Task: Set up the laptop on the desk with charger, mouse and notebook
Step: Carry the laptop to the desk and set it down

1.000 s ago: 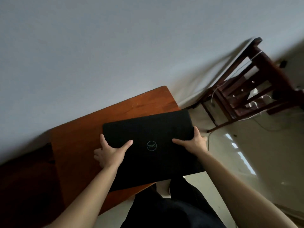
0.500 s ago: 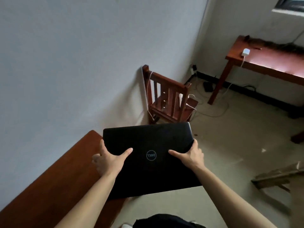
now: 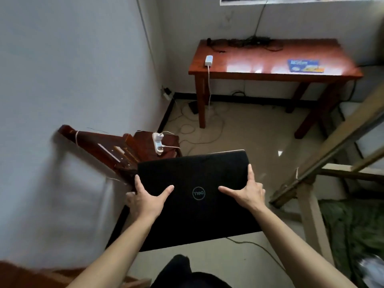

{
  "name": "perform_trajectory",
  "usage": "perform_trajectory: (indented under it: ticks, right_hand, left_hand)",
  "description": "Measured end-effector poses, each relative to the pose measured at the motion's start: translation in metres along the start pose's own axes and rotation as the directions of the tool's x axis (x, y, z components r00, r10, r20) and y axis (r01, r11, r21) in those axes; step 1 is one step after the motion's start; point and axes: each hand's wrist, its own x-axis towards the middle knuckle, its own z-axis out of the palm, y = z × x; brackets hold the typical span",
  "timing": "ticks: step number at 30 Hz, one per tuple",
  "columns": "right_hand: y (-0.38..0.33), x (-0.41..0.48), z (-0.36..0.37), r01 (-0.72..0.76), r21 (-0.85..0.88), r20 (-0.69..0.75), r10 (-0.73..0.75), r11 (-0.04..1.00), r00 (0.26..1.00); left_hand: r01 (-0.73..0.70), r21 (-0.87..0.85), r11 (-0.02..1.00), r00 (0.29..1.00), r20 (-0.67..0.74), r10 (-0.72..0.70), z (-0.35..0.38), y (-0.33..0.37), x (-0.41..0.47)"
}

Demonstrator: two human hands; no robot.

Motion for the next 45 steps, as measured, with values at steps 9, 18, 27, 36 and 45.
perform_trajectory:
  ticks: [9, 18, 27, 36, 45]
  right_hand:
    - [-0.018, 0.126, -0.039, -0.198, 0.135, -0.092, 0.211, 0.971, 0.973]
    - [-0.103, 0.262, -0.118, -0.287, 0.224, -0.278, 0.343, 0.931, 0.897]
    - [-0.125, 0.397, -0.182, -0.329, 0.288, -0.326, 0.415, 0.899, 0.85]
    - [-0.15, 0.593, -0.271, -0.284, 0.312, -0.226, 0.361, 0.907, 0.905]
    - [-0.21, 0.742, -0.332, -0.238, 0.272, -0.185, 0.293, 0.932, 0.938]
  left_hand:
    - [-0.279, 0.203, 0.939, 0.959, 0.107, 0.262, 0.089, 0.149, 0.116]
    - [-0.44, 0.194, 0.877, 0.887, 0.245, 0.391, 0.15, 0.338, 0.238]
    - [-0.505, 0.195, 0.841, 0.843, 0.318, 0.433, 0.231, 0.48, 0.301]
    - [-0.46, 0.272, 0.845, 0.886, 0.2, 0.418, 0.299, 0.65, 0.361]
    - [-0.4, 0.307, 0.864, 0.916, 0.115, 0.383, 0.33, 0.781, 0.433]
